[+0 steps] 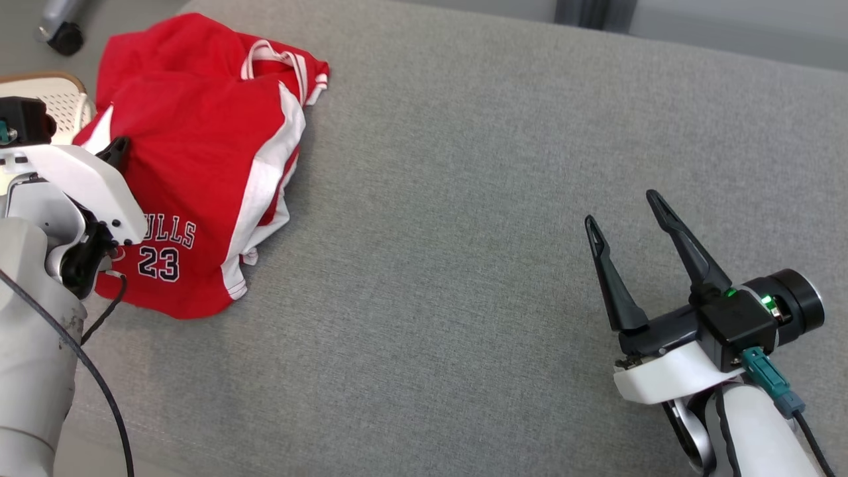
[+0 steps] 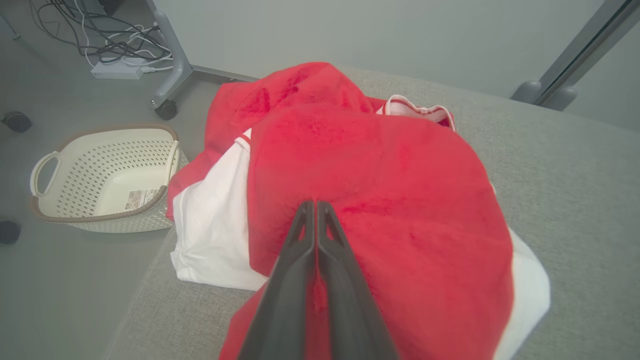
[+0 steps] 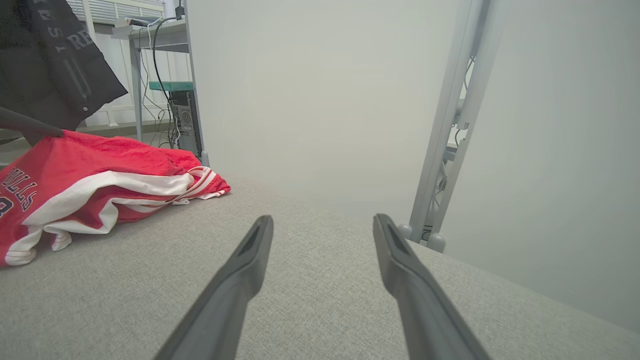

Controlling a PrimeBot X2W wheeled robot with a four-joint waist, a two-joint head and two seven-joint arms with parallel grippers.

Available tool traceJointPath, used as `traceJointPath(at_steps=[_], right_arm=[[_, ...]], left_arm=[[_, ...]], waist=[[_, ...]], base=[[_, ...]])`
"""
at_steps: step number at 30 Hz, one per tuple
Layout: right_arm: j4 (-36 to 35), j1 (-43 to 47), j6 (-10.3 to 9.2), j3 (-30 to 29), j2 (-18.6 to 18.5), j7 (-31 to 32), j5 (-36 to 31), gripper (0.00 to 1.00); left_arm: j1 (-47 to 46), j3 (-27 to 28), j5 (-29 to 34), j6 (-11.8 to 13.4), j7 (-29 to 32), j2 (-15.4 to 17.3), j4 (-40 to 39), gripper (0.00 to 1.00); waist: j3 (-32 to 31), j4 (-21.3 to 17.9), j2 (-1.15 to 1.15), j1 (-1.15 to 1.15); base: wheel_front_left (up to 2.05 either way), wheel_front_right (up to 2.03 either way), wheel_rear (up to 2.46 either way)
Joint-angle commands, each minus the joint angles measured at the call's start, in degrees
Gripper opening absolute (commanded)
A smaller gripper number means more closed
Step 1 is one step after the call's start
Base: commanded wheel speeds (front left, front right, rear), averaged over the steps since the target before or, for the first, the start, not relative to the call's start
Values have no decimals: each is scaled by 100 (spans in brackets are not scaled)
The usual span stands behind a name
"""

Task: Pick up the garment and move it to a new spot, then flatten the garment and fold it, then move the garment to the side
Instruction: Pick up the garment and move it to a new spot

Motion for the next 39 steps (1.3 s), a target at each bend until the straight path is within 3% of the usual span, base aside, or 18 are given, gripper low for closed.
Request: traceJointPath(at_steps=[1,16,22,30,39], right_arm=[[14,80,-2,-22,-35,-49,29,100],[89,421,-2,-159,-35,-130,272,100],[125,544,-2,-280,-34,-195,403,100],[110,643,-2,-411,-35,-234,487,100],[-45,578,-2,-688,-37,-264,473,100]], left_arm=[[101,-25,-77,-4,-148,22,-93,0],[924,-216,-372,-2,-1956,23,-1789,0],[1347,-109,-276,142,-2419,-78,-2843,0],[1880,-1,-185,361,-2520,-281,-4269,0],[2187,-343,-170,542,-2303,-587,-5274,0]], waist=[[-195,70,0,0],[-966,329,0,0],[-1308,270,0,0],[-1543,11,0,0],[-1524,-584,0,0]], base=[[0,0,0],[0,0,0],[0,0,0],[0,0,0],[0,0,0]])
